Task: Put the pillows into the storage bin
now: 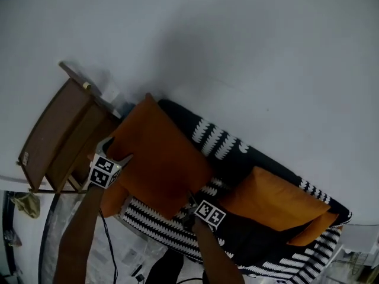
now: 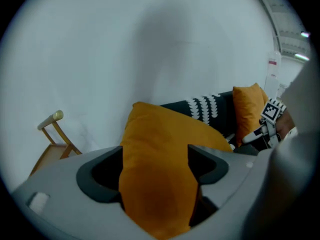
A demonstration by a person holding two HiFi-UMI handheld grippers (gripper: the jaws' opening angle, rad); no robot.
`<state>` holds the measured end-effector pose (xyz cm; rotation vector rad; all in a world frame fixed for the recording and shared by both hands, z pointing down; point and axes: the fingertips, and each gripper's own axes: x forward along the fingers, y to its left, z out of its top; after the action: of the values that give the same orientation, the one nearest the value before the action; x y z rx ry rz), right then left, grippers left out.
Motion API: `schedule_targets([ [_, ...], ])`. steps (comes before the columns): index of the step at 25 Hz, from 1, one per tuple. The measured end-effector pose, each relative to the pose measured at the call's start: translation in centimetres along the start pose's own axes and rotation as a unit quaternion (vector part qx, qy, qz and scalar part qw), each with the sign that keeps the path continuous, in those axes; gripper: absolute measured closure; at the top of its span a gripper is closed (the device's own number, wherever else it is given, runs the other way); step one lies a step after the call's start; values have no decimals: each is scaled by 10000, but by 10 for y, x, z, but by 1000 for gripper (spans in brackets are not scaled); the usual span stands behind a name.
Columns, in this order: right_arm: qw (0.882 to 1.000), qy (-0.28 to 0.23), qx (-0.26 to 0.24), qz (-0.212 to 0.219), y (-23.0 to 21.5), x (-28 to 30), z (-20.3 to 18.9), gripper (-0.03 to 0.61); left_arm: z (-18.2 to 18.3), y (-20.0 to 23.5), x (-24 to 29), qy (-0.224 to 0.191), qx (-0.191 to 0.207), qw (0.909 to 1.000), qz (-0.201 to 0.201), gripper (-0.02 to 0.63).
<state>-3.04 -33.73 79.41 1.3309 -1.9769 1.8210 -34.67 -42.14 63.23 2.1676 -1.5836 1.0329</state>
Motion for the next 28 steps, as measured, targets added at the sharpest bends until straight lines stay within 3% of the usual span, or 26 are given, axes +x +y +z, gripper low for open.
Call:
schedule_targets([
  [2,9998,108,140,-77,-14,18,-6,264,-9,8,15,85,123,9998,124,181],
  [7,9985,406,359,-68,-32,58,-21,264,-27,12,45,321,228,9992,-75,199],
  [12,9979,608,136,-173,-40,77,-27,274,-31,6,52,253,283,9993,-36,244],
  [13,9976,657,62,-226,-41,77,-27,299,-30,4,51,227,304,9993,-13,261],
  [16,9956,800,-258,-408,-45,70,-24,511,-34,-1,50,183,331,9993,75,328],
  [17,9948,847,-369,-424,-44,66,-24,540,-37,-4,49,185,324,9993,100,353],
  [23,9940,743,-633,-496,-33,31,-16,561,-24,-20,20,70,278,9993,230,552],
  [28,9933,328,-997,-474,-15,-13,13,561,-19,-30,-22,-66,-174,9982,563,601],
])
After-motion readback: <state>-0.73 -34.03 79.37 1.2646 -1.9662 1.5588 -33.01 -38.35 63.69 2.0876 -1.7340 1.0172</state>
